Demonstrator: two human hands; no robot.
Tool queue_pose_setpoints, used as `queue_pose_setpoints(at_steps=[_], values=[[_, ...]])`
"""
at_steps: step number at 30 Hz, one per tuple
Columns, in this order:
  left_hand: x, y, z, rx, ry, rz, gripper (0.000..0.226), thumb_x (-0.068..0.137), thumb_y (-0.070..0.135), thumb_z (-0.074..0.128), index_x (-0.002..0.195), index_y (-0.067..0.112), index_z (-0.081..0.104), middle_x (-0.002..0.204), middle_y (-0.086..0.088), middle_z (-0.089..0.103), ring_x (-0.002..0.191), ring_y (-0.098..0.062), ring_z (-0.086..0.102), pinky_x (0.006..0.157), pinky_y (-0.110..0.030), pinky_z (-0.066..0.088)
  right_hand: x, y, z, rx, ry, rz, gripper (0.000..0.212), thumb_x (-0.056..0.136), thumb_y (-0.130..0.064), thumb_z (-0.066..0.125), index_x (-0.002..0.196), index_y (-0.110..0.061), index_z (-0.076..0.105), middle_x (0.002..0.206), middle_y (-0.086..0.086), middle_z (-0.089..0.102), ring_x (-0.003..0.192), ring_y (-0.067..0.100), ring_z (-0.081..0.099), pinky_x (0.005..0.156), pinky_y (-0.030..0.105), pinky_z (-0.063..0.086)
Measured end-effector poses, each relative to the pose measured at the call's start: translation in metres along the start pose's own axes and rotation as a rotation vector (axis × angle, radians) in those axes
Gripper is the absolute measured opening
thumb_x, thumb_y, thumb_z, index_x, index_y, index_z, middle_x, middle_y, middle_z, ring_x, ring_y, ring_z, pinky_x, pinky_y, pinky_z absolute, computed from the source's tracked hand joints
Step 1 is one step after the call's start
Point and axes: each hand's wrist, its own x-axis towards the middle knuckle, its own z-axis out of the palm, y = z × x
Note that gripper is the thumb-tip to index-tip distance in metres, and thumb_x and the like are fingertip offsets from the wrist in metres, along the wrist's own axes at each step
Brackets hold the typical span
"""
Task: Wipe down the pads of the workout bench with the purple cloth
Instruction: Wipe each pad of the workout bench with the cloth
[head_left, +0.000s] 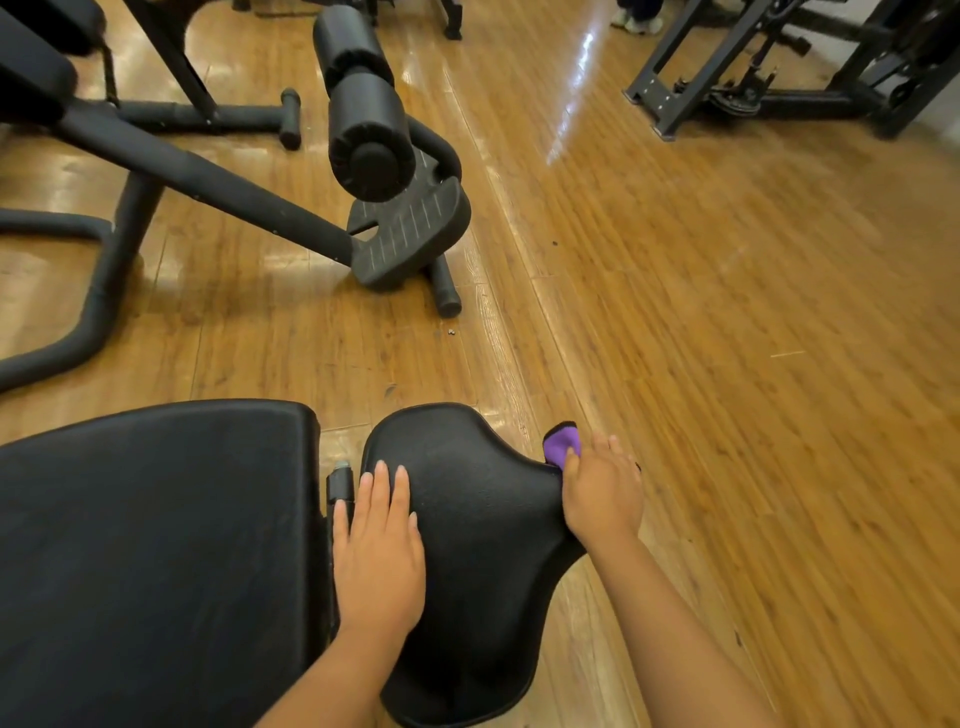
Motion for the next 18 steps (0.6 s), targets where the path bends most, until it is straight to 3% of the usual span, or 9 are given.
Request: queue_pose_setpoints(at_steps=[2,3,6,8,10,12,13,15,18], values=[[-0.001,0.001,-0.001,0.002,0.003,-0.001,0.055,0.092,0.030,0.019,0.141,0.011,0.036,0.145,-0.012,0.041,0.135,-0.027,0.035,0.108,-0.050,0.031,-0.013,0.001,0.000,0.084,0.108,0.004,0.034,0.096,-0.028,0.032,0.102,-0.012,0.062,0.103,0.006,0.066,0.096,0.022,0.055,0.088,0.034,0.041],[-0.001,0.001,-0.002,-0.001,0.002,-0.003,0.055,0.092,0.030,0.019,0.140,0.011,0.036,0.145,-0.012,0.041,0.135,-0.027,0.035,0.108,-0.050,0.031,-0.020,0.002,0.001,0.112,0.152,-0.012,0.032,0.096,-0.026,0.035,0.099,-0.012,0.063,0.099,0.006,0.066,0.093,0.022,0.055,0.088,0.034,0.042],[0.000,0.002,-0.003,-0.003,-0.005,0.005,0.055,0.092,0.030,0.020,0.140,0.011,0.036,0.145,-0.012,0.041,0.135,-0.028,0.035,0.108,-0.050,0.031,-0.041,0.005,0.008,0.146,0.196,-0.059,0.038,0.097,-0.025,0.040,0.126,-0.007,0.055,0.129,0.010,0.058,0.127,0.025,0.045,0.114,0.037,0.024],[0.001,0.003,-0.004,-0.003,-0.029,0.002,0.054,0.092,0.030,0.021,0.140,0.010,0.036,0.144,-0.013,0.042,0.134,-0.028,0.037,0.107,-0.050,0.032,-0.060,0.004,0.006,0.262,0.159,-0.046,0.045,0.097,-0.023,0.040,0.140,-0.007,0.040,0.147,0.008,0.040,0.141,0.020,0.025,0.116,0.032,0.006],[0.001,0.006,-0.010,-0.019,-0.070,-0.007,0.051,0.095,0.028,0.024,0.142,0.011,0.028,0.147,-0.013,0.038,0.135,-0.028,0.035,0.108,-0.050,0.031,-0.083,-0.002,0.005,0.390,0.131,-0.050,0.047,0.098,-0.020,0.039,0.143,-0.010,0.032,0.152,0.003,0.030,0.142,0.012,0.016,0.116,0.029,0.003],[0.003,0.012,-0.023,-0.004,-0.155,-0.043,0.054,0.097,0.029,0.025,0.146,0.016,0.007,0.156,-0.009,0.019,0.142,-0.024,0.018,0.114,-0.046,0.019,-0.105,-0.011,-0.007,0.557,0.064,-0.003,0.047,0.099,-0.020,0.036,0.145,-0.014,0.029,0.153,0.001,0.028,0.137,0.003,0.017,0.113,0.021,0.009],[0.005,0.017,-0.032,-0.084,-0.194,-0.088,0.057,0.098,0.030,0.026,0.148,0.017,0.003,0.157,-0.007,0.016,0.143,-0.021,0.015,0.116,-0.042,0.015,-0.111,-0.016,-0.021,0.703,0.001,0.079,0.044,0.100,-0.022,0.034,0.143,-0.014,0.035,0.149,0.002,0.036,0.132,0.000,0.026,0.109,0.016,0.018],[0.012,0.031,-0.068,-0.466,-0.282,-0.226,0.059,0.097,0.031,0.037,0.148,0.016,0.012,0.142,-0.005,0.042,0.129,-0.016,0.040,0.108,-0.031,0.026,-0.112,-0.027,-0.064,0.976,-0.126,0.270,0.037,0.100,-0.030,0.032,0.129,-0.014,0.050,0.125,0.003,0.054,0.114,0.006,0.048,0.094,0.016,0.037],[0.007,0.068,-0.157,-1.046,-0.398,-0.321,0.038,0.091,0.038,0.050,0.124,0.020,0.053,0.117,-0.001,0.061,0.106,-0.013,0.056,0.091,-0.027,0.040,-0.104,-0.046,-0.137,1.216,-0.131,0.439,0.046,0.098,-0.040,0.035,0.130,-0.010,0.050,0.121,0.004,0.055,0.113,0.026,0.055,0.099,0.040,0.043]])
